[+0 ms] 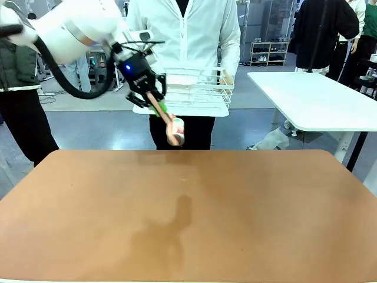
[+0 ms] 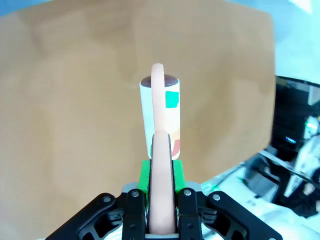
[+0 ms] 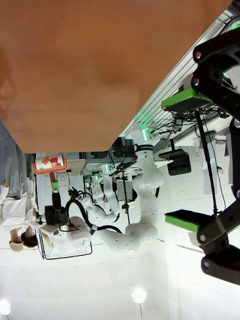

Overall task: Clean the table.
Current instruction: Clean the table with the Lint Roller when the human lifts the Dish drying rack.

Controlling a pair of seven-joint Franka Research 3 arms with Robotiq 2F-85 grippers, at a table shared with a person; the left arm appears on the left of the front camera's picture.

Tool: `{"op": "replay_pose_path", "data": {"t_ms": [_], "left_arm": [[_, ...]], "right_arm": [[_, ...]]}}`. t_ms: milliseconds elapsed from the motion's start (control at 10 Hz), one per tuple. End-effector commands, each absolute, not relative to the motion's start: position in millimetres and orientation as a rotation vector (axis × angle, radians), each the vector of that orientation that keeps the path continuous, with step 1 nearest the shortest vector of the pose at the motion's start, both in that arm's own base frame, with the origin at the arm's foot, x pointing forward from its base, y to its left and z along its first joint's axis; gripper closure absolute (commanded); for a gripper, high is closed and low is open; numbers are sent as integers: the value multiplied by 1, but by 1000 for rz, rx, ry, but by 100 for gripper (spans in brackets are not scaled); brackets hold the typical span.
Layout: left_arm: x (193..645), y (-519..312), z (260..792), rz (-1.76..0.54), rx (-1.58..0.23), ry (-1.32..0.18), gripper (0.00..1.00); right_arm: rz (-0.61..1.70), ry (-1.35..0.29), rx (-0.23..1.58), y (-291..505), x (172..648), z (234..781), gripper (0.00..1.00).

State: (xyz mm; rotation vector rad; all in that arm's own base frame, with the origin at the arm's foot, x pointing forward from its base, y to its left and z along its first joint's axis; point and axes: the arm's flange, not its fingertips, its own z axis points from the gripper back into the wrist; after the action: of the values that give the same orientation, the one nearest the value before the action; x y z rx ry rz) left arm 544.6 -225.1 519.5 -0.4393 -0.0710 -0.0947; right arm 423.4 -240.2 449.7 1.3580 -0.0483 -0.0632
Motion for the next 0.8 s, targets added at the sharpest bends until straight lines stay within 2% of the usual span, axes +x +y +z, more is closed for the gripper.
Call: {"op": "replay_pose_path", "data": {"t_ms": [0, 200, 400, 700], "left_arm": [[499, -201, 550, -80, -289, -110, 79], [478, -166, 570, -66, -136, -150, 79], [480, -103, 582, -11, 13, -194, 79], [477, -45, 578, 88, 49, -220, 79]], "right_arm": [[-61, -52, 1358, -240, 422, 452, 0], [-61, -52, 1358, -240, 422, 452, 0], [-61, -52, 1358, -240, 422, 452, 0], [-61, -52, 1358, -240, 422, 452, 0]]}}
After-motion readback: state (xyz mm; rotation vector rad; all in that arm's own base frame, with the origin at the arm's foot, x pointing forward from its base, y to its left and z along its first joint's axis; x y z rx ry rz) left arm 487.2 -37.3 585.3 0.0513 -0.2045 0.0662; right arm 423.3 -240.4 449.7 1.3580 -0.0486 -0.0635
